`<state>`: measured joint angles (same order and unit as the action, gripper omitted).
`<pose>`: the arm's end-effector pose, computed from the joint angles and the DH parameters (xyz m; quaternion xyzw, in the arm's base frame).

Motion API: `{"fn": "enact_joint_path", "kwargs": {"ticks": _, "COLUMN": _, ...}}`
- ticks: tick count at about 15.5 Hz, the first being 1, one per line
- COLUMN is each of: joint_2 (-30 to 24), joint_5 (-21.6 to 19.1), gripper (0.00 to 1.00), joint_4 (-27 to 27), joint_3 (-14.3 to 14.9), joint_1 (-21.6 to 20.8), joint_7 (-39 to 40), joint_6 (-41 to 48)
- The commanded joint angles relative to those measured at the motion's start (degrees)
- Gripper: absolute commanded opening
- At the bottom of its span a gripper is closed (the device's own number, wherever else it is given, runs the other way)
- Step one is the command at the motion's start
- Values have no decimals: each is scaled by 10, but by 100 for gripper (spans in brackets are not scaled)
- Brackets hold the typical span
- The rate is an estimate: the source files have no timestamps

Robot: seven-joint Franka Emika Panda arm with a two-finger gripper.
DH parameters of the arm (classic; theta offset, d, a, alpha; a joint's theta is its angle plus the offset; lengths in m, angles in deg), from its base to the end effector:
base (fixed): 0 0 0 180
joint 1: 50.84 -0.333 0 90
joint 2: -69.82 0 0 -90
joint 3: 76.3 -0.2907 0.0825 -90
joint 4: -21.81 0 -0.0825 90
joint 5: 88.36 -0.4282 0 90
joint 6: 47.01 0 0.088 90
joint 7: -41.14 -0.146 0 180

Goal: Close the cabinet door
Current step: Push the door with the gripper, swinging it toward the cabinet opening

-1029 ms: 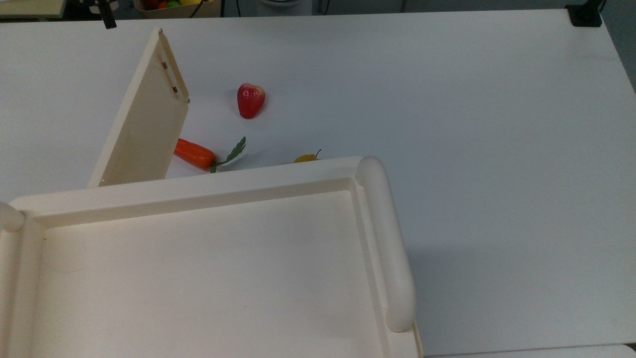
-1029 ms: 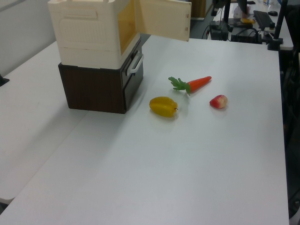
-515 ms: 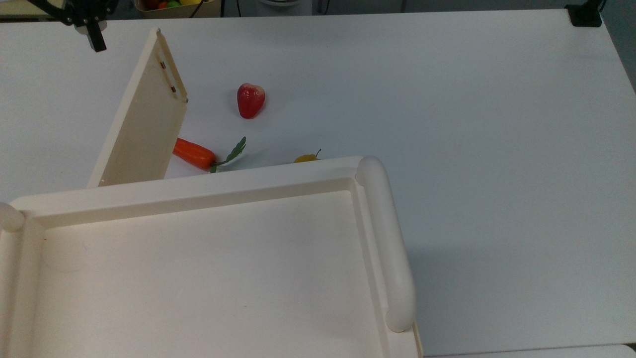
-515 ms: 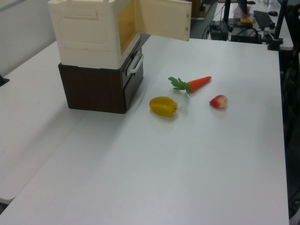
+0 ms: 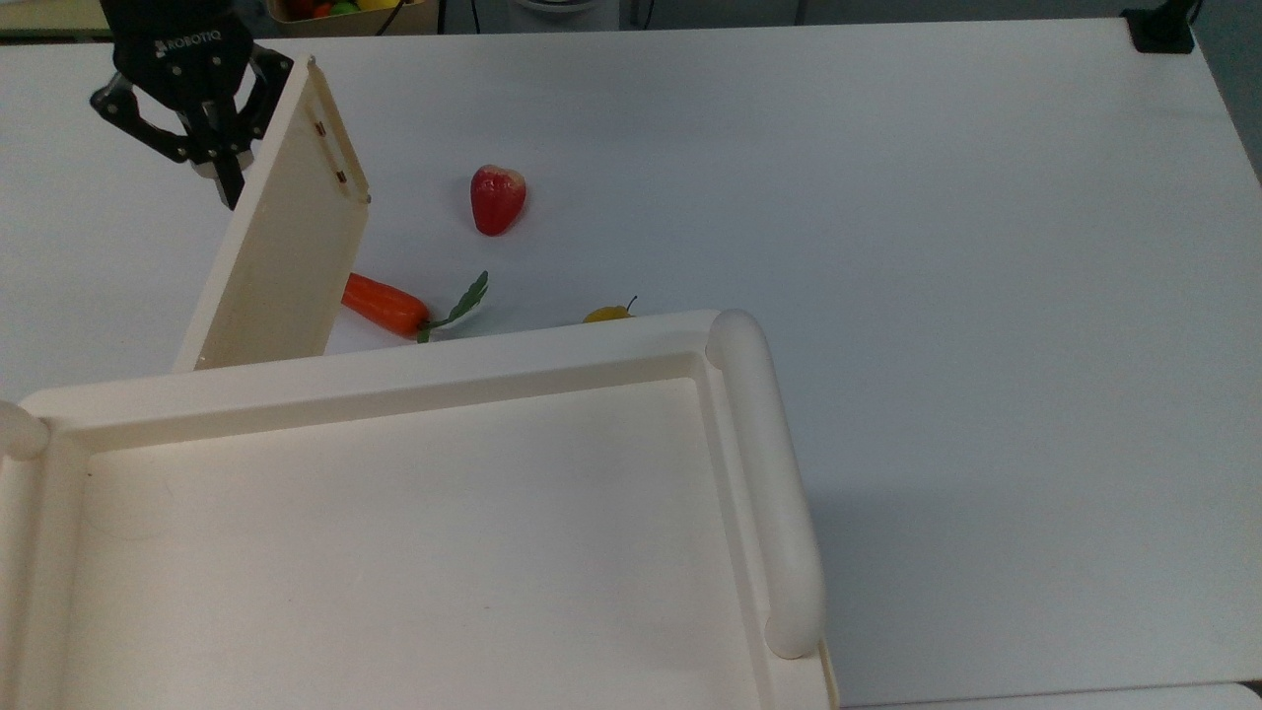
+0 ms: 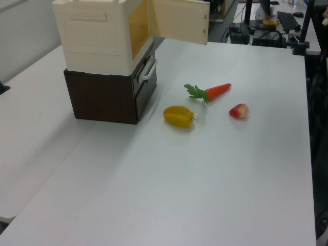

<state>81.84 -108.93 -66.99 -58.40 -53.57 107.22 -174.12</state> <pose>0.7047 -0.1509 0.5182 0.8949 0.3581 0.2617 0.0486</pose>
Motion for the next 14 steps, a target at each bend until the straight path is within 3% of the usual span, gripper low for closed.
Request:
{"fn": "enact_joint_path", "kwargs": {"ticks": 1, "joint_2": 6, "joint_5": -18, "gripper": 0, "joint_4": 1, "joint_3": 5, "joint_1": -25, "joint_7": 4, "joint_6": -11}}
{"fn": "enact_joint_path", "kwargs": {"ticks": 9, "joint_2": 32, "joint_5": -16, "gripper": 0, "joint_4": 6, "joint_3": 2, "joint_1": -72, "joint_7": -71, "joint_6": -12}}
{"fn": "enact_joint_path", "kwargs": {"ticks": 14, "joint_2": 77, "joint_5": -16, "gripper": 0, "joint_4": 63, "joint_3": 2, "joint_1": -105, "joint_7": -180, "joint_6": -22}}
